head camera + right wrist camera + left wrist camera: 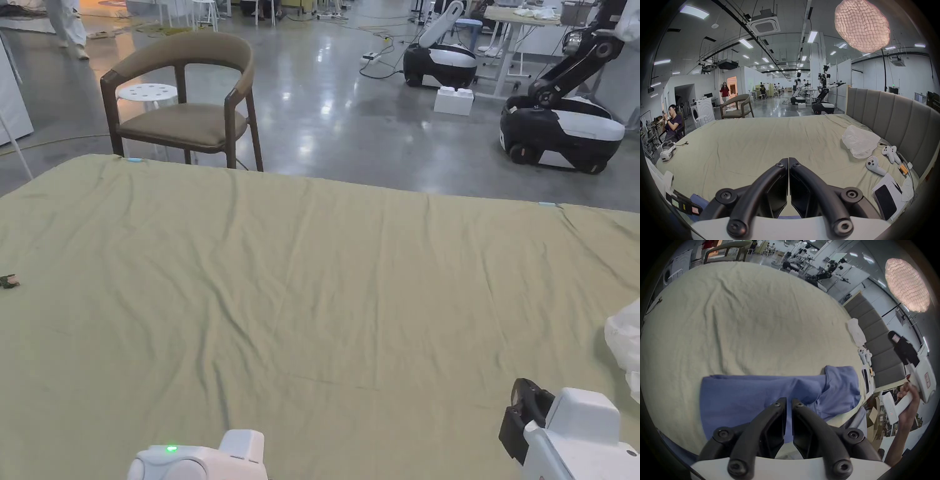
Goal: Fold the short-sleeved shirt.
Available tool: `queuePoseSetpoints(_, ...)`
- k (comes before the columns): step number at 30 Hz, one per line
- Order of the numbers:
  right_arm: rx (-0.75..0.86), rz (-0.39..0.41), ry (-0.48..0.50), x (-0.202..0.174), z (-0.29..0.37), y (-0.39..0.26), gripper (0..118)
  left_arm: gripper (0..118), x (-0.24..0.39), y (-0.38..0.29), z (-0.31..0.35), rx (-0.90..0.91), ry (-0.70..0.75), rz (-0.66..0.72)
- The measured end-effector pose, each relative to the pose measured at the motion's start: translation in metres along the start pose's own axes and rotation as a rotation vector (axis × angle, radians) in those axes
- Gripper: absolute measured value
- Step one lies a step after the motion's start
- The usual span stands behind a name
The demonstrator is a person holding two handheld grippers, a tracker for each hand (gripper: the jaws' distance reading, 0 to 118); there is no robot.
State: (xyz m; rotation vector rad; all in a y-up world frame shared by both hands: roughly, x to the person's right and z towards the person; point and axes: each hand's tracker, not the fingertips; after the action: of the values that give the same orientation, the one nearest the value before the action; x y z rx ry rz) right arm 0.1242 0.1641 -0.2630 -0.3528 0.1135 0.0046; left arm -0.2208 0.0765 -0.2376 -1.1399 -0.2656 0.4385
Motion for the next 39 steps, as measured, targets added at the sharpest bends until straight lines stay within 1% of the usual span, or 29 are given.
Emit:
queuePoseSetpoints(3,-0.009,0.002,0.001,-0.001,-0.001,-0.002,0,7,0.005,-0.003,-0.024,-0.045,-0.046,0.001)
queuePoseSetpoints(6,-0.015,0.004,0.000,0.000,-0.002,-0.003,0,7,0.010,-0.002,-0.036,0.004,-0.171,0.026)
queuePoseSetpoints(7,-0.016,0.005,-0.002,-0.001,-0.001,-0.003,0,7,0.011,-0.001,-0.040,0.024,-0.190,0.029)
queuePoseSetpoints(9,-0.020,0.005,-0.002,-0.001,-0.001,-0.004,0,7,0.014,0.000,-0.047,0.043,-0.170,0.020)
queuePoseSetpoints(15,-0.024,0.006,-0.004,-0.001,0.000,-0.006,0,6,0.010,-0.004,-0.071,-0.020,-0.167,0.040)
queuePoseSetpoints(19,-0.018,0.008,0.001,-0.003,0.000,-0.006,0,6,0.007,-0.001,-0.051,-0.024,-0.182,0.054)
queuePoseSetpoints(21,-0.007,0.015,0.006,-0.005,0.001,-0.004,0,8,0.001,0.001,-0.031,0.001,-0.188,0.017)
queuePoseSetpoints(22,0.006,0.016,0.009,-0.006,0.002,-0.002,0,10,-0.006,0.001,-0.018,0.022,-0.191,0.011)
queuePoseSetpoints(25,0.050,0.019,0.011,-0.009,0.005,0.004,0,28,-0.033,-0.001,0.020,0.085,-0.201,0.038)
queuePoseSetpoints(28,0.084,0.025,0.020,-0.014,0.008,0.011,0,39,-0.068,-0.003,0.049,0.141,-0.176,0.056)
queuePoseSetpoints(32,0.095,0.029,0.030,-0.019,0.006,0.017,0,68,-0.120,-0.009,0.069,0.178,-0.163,0.120)
queuePoseSetpoints(33,0.095,0.029,0.032,-0.020,0.006,0.018,0,71,-0.133,-0.011,0.071,0.178,-0.188,0.148)
queuePoseSetpoints(34,0.095,0.029,0.034,-0.020,0.006,0.018,0,74,-0.146,-0.014,0.071,0.177,-0.220,0.180)
queuePoseSetpoints(35,0.095,0.029,0.034,-0.021,0.006,0.018,0,74,-0.156,-0.017,0.069,0.174,-0.223,0.211)
queuePoseSetpoints(39,0.092,0.031,0.035,-0.023,0.007,0.017,0,74,-0.187,-0.030,0.047,0.129,-0.302,0.294)
